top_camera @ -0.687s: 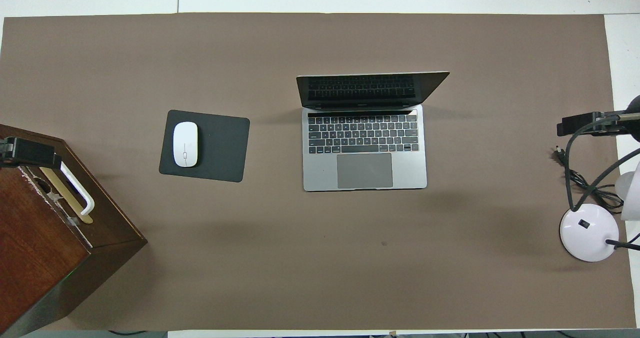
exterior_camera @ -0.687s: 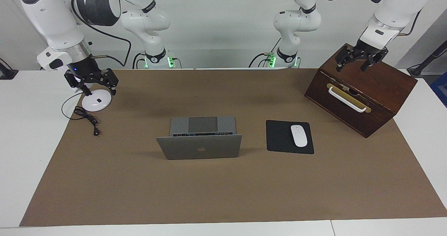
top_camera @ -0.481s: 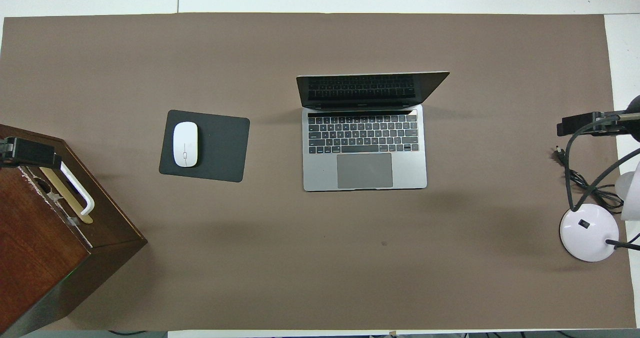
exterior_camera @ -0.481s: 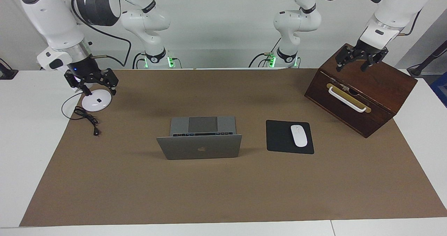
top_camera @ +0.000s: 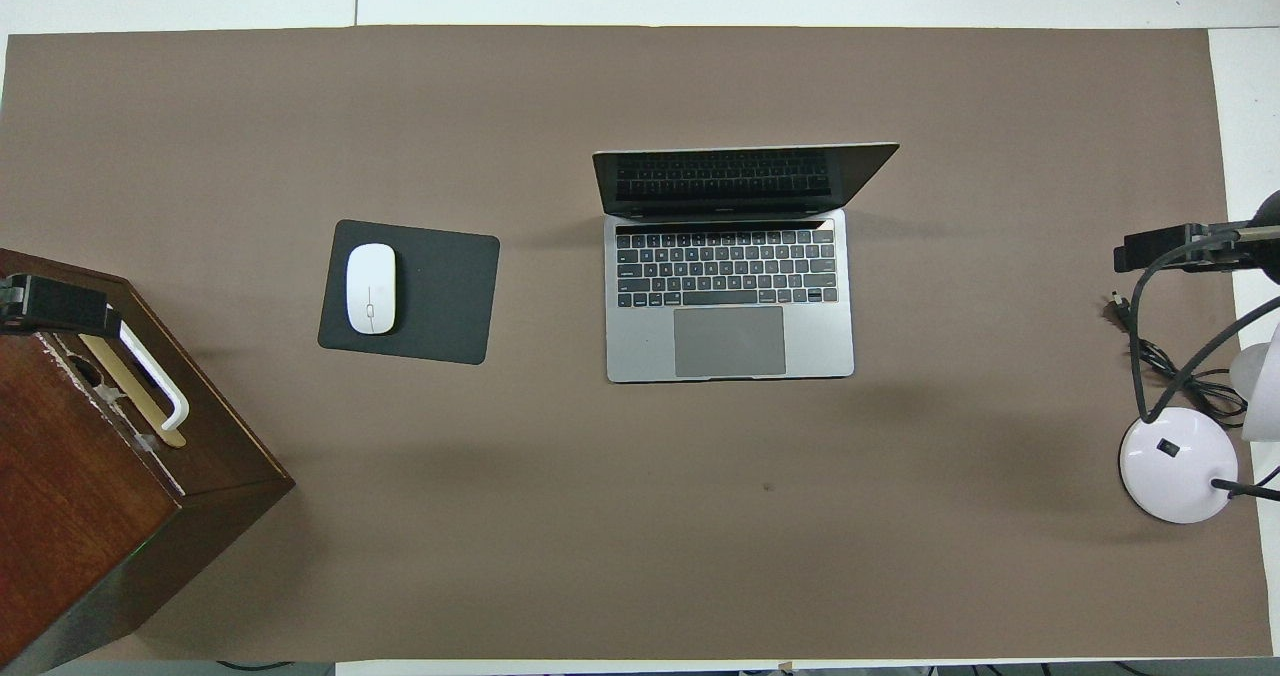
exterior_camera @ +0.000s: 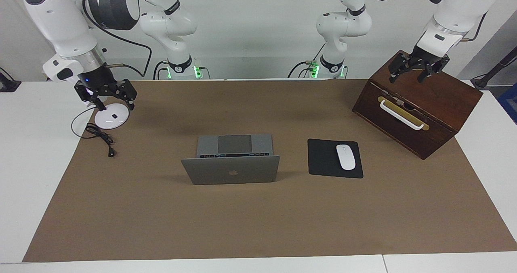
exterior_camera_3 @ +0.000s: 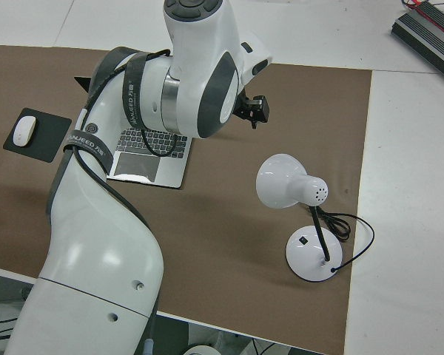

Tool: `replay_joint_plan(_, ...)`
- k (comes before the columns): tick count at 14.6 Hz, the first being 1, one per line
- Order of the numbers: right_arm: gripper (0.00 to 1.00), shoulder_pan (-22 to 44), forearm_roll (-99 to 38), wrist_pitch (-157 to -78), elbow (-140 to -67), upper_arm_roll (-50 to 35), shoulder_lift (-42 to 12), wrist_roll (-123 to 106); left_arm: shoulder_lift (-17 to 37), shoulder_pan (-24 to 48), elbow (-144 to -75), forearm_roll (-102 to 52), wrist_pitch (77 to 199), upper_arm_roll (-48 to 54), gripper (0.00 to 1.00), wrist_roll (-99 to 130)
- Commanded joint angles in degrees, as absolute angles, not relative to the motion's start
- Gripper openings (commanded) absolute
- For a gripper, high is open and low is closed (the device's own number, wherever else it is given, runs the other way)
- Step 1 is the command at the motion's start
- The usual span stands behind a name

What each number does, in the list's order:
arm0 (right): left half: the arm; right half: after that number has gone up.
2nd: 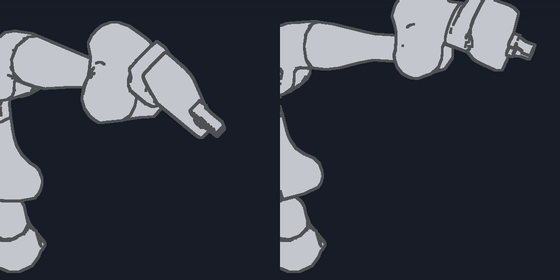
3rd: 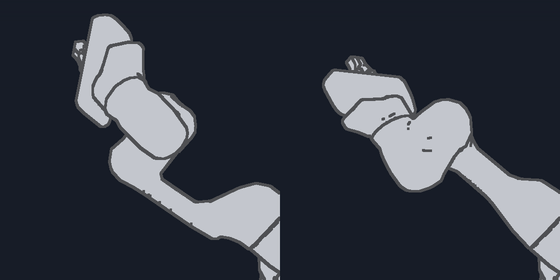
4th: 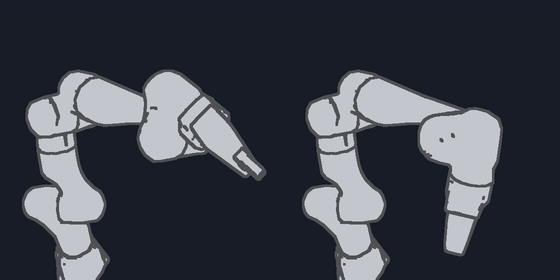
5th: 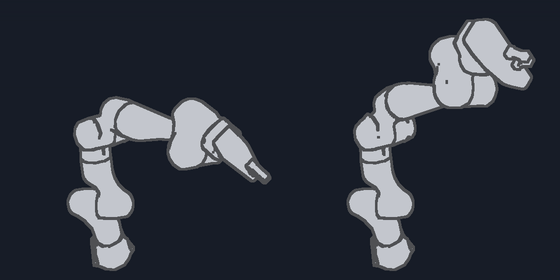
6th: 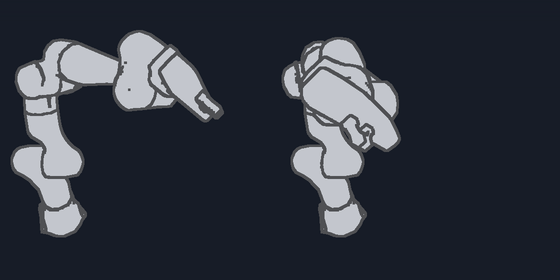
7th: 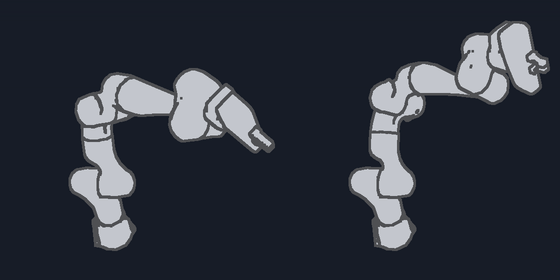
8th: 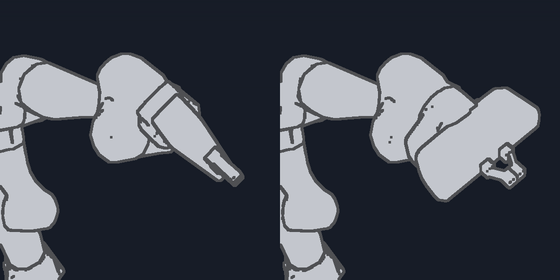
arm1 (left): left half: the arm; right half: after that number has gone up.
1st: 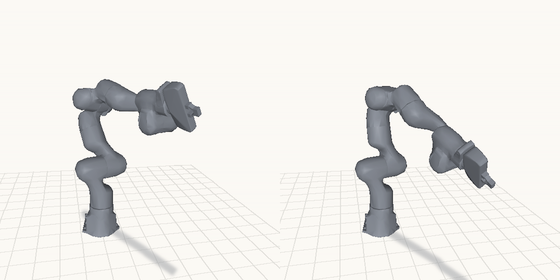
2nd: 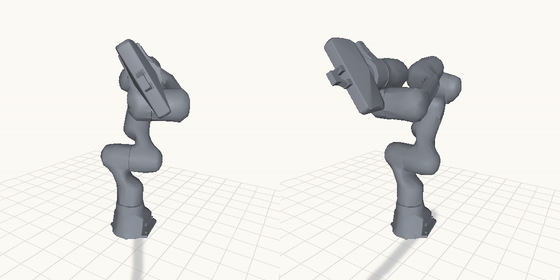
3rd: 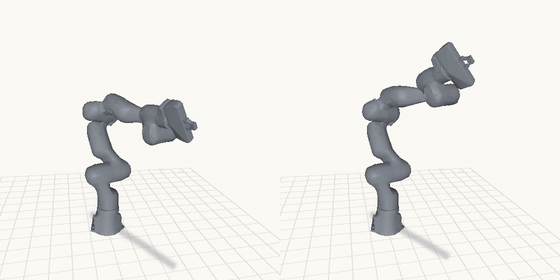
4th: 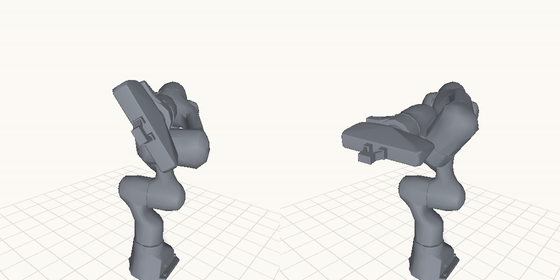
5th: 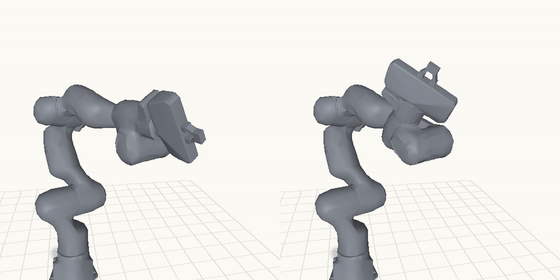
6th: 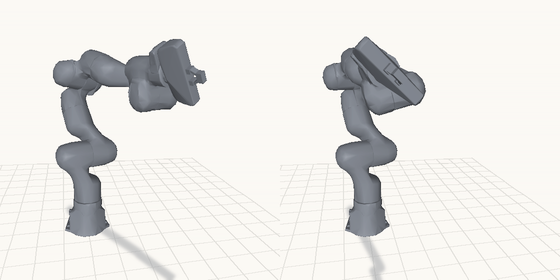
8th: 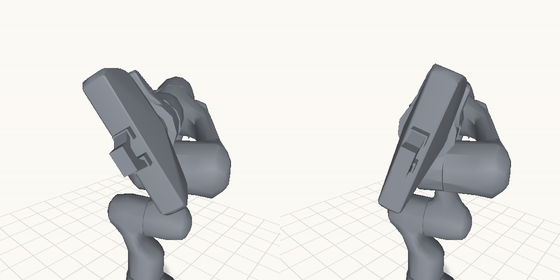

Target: Close laptop with both arms

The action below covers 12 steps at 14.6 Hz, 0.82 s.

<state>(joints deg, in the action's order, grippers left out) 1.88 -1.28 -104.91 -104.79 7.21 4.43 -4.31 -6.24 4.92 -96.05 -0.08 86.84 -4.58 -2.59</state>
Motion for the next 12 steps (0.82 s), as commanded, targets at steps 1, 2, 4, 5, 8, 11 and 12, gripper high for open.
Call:
replay_joint_plan(1, 1.00, 1.8, -2.2, -105.5, -105.7, 7.1, 5.4, -3.8, -7.8, 4.8, -97.6, -0.7, 86.8, -4.6, 1.00, -2.0)
replay_joint_plan(2, 1.00, 1.8, -2.3, -105.6, -105.6, 7.1, 5.4, -3.8, -7.8, 4.8, -97.6, -0.7, 86.8, -4.6, 1.00, -2.2)
replay_joint_plan(4, 1.00, 1.8, -2.2, -105.7, -105.6, 7.1, 5.3, -3.9, -7.8, 4.7, -97.6, -0.7, 86.7, -4.6, 1.00, -2.3)
replay_joint_plan(5, 1.00, 1.8, -2.3, -105.8, -105.6, 7.1, 5.3, -3.9, -7.8, 4.7, -97.6, -0.7, 86.7, -4.6, 1.00, -2.4)
replay_joint_plan(8, 1.00, 1.8, -2.1, -106.1, -105.4, 7.1, 5.0, -4.0, -7.8, 4.7, -97.6, -0.7, 86.7, -4.6, 1.00, -2.4)
replay_joint_plan(11, 0.89, 1.8, -2.1, -106.3, -104.2, 7.1, 4.0, -4.0, -7.8, 4.7, -97.6, -0.7, 86.7, -4.5, 1.00, -2.5)
replay_joint_plan(12, 0.85, 1.7, -2.0, -106.3, -103.9, 7.1, 3.8, -4.1, -7.8, 4.7, -97.6, -0.7, 86.7, -4.6, 1.00, -2.5)
